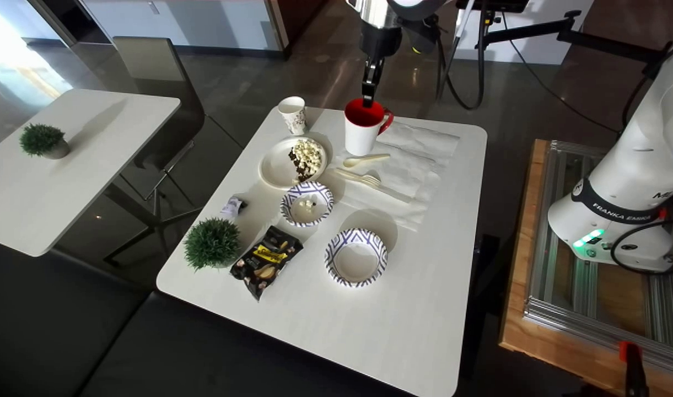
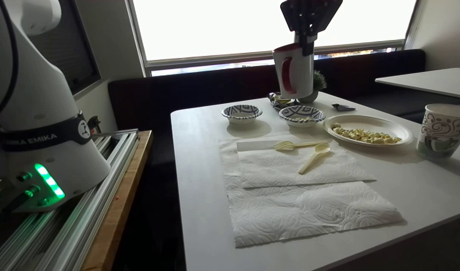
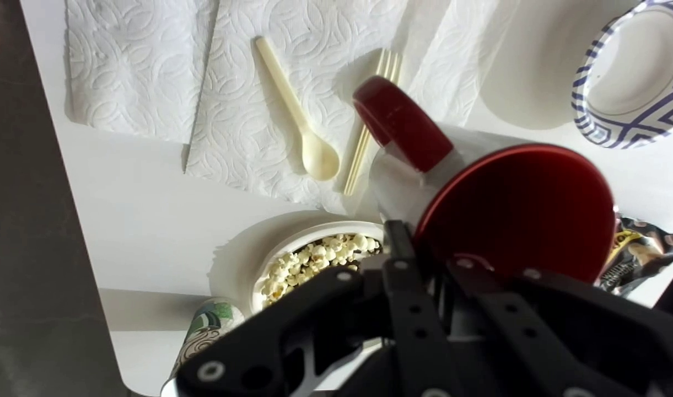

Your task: Move the mug to the left.

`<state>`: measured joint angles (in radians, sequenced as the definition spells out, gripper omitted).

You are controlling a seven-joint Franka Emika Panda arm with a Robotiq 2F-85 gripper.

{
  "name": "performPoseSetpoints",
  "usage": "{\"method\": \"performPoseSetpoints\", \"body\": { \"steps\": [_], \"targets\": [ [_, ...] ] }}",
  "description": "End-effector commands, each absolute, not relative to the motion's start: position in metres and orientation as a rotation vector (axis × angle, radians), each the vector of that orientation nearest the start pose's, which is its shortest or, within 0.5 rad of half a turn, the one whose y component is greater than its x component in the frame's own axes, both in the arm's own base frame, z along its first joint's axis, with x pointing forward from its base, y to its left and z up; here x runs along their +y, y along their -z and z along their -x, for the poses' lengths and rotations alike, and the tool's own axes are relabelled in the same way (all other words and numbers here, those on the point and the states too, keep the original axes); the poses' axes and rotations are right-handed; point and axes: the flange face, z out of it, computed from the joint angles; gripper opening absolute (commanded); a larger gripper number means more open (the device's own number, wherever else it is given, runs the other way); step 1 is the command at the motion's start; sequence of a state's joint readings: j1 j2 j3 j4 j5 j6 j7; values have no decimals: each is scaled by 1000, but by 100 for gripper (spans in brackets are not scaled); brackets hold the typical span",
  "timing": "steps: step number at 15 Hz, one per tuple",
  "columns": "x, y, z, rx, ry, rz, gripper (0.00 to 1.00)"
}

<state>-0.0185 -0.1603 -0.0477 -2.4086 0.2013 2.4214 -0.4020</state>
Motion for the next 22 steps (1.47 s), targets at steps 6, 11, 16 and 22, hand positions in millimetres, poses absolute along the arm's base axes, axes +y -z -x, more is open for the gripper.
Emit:
{"method": "performPoseSetpoints", "body": {
  "steps": [6,11,16,22],
  "targets": [
    [83,-425,-482,-650,400,2875,2],
    [151,-455,-503,-756,461,2786,2],
    [175,-459,-501,-875,476,2681,2],
    [189,-450,-507,-929,443,2643,2]
  ]
}}
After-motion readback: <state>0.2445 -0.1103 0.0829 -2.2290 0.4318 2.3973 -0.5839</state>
